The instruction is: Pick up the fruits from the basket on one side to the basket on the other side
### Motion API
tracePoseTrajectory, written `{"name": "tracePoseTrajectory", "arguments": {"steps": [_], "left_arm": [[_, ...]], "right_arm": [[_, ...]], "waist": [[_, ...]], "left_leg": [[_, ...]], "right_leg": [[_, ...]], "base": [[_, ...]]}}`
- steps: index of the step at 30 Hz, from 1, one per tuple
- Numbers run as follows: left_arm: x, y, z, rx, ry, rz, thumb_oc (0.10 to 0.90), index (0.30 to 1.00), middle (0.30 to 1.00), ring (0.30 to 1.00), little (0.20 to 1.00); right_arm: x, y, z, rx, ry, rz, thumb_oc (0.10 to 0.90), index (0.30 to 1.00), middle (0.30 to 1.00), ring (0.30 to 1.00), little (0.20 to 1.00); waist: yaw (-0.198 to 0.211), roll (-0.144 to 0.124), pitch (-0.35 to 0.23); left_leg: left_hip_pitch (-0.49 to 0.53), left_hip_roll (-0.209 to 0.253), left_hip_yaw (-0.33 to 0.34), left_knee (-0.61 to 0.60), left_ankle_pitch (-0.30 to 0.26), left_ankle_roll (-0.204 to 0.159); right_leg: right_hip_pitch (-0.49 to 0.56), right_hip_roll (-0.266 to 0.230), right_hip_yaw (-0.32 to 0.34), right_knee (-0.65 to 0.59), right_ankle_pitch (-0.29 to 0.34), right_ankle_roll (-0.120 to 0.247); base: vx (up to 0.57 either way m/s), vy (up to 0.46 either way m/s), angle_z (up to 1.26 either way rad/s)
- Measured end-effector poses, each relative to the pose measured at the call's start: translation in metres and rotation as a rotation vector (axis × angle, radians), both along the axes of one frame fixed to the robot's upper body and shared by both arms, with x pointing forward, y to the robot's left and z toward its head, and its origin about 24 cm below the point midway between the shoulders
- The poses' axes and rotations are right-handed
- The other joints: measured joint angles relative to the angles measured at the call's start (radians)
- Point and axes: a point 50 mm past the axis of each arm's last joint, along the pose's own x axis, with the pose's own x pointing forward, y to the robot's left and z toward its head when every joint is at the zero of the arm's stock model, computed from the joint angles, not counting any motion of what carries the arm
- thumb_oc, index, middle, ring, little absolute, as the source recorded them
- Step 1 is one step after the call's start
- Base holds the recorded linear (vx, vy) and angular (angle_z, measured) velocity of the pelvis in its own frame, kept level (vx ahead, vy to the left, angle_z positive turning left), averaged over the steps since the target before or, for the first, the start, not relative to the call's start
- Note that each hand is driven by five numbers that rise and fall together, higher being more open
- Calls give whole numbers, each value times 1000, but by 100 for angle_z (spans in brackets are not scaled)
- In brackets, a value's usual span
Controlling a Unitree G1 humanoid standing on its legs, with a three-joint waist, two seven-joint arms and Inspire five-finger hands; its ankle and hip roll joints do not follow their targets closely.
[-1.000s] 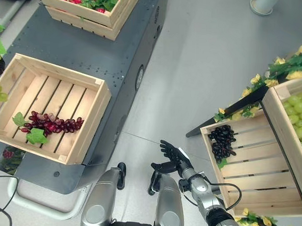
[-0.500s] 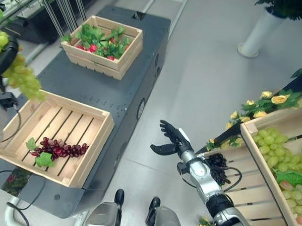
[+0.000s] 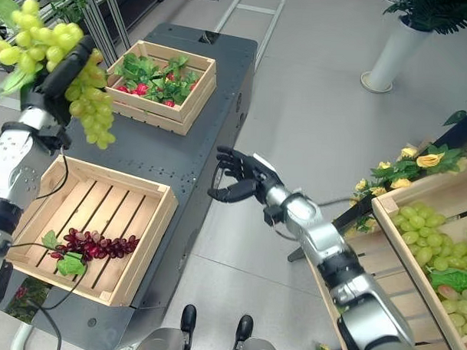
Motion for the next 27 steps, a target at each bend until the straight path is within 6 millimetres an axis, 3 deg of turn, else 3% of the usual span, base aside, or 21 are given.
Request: {"name": "tracePoseTrajectory", "arguments": {"steps": [3, 8, 16, 23, 27], "left_arm": [[6, -28, 21, 119, -34, -121, 400, 300, 300, 300, 300], [11, -61, 43, 210, -84, -232, 400, 300, 300, 300, 300], [12, -93, 55, 280, -116, -403, 400, 300, 300, 300, 300], [13, -102, 51, 323, -73, -485, 400, 300, 300, 300, 300], [15, -99, 49, 320, -63, -485, 400, 300, 300, 300, 300]], "right_arm": [[9, 16, 41, 30, -81, 55, 800, 900, 900, 900, 900], [15, 24, 72, 100, -79, 93, 800, 900, 900, 900, 900], [21, 26, 68, 244, 93, 87, 800, 900, 900, 900, 900], [23, 27, 66, 306, 163, 87, 800, 900, 900, 900, 900], [27, 30, 81, 314, 136, 65, 800, 900, 900, 900, 900]], "waist": [[-2, 0, 0], [-14, 0, 0], [-30, 0, 0], [-60, 0, 0], [-71, 0, 0]], "left_leg": [[4, -2, 3, -5, 0, 0], [17, -3, 6, -8, 0, 0], [29, -1, 32, -8, 0, 0], [32, 0, 43, -8, 0, 0], [36, 0, 55, -8, 0, 0]], "right_leg": [[-4, -3, 17, 0, 3, 4], [5, -3, 23, 0, 3, 4], [6, -2, 48, 0, 12, 3], [6, -3, 52, 0, 15, 4], [6, -2, 58, 0, 16, 3]], "base": [[22, -26, -10], [16, -34, -5], [-7, -18, -8], [0, -4, -3], [-5, -1, -6]]}}
